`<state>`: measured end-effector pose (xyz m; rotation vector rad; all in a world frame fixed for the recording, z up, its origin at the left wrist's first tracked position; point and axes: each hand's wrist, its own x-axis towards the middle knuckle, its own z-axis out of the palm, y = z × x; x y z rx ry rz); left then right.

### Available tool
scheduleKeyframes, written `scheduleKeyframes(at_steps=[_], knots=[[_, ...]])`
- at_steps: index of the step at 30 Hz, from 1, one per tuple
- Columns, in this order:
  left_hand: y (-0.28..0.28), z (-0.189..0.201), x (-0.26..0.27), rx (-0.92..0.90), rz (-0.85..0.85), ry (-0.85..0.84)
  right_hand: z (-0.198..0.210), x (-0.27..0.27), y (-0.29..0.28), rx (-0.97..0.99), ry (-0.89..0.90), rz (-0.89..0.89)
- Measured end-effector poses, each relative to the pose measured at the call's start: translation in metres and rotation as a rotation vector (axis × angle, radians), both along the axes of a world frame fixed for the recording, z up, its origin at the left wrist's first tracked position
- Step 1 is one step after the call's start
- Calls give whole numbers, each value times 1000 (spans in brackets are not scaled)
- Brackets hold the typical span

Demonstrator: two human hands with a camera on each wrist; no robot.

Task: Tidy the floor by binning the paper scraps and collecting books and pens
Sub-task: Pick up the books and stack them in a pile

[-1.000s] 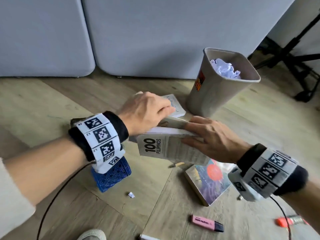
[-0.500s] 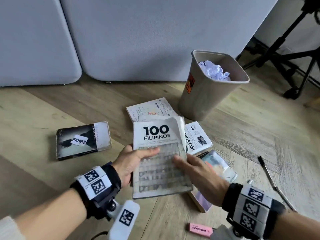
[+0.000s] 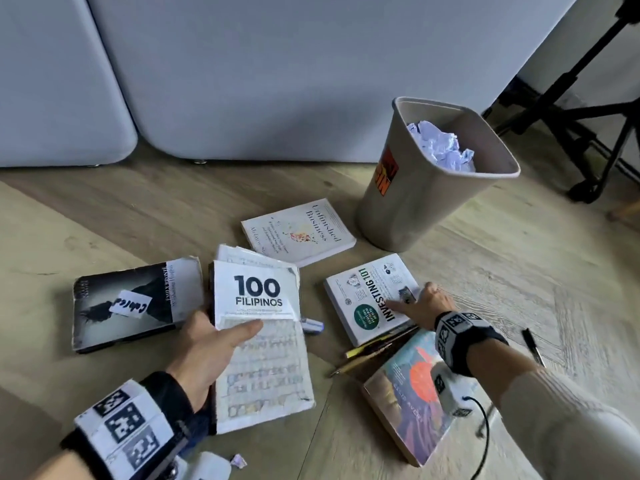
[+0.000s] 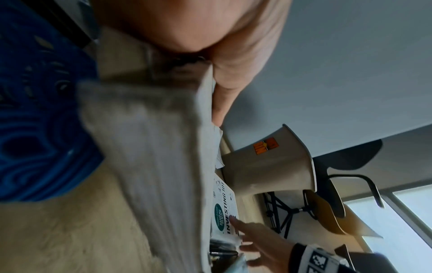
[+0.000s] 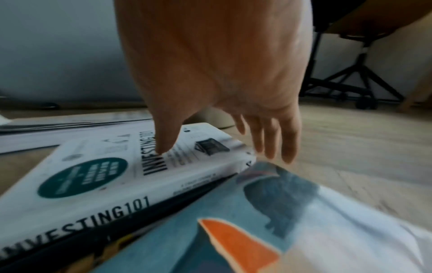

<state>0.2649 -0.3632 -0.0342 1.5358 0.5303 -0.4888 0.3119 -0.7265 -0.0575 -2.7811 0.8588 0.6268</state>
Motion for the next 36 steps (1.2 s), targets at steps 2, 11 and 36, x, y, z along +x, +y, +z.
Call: scheduleKeyframes(at_steps=[2,11,36], knots=[[2,-5,1,-22,48,5,-11,2,-8,33,14,-4],[6,-4,10,-46,153,-10,8,62,49,26,-256,313],[21,53,20,-271,176,-312,118,87,123,1264,-606,-58]])
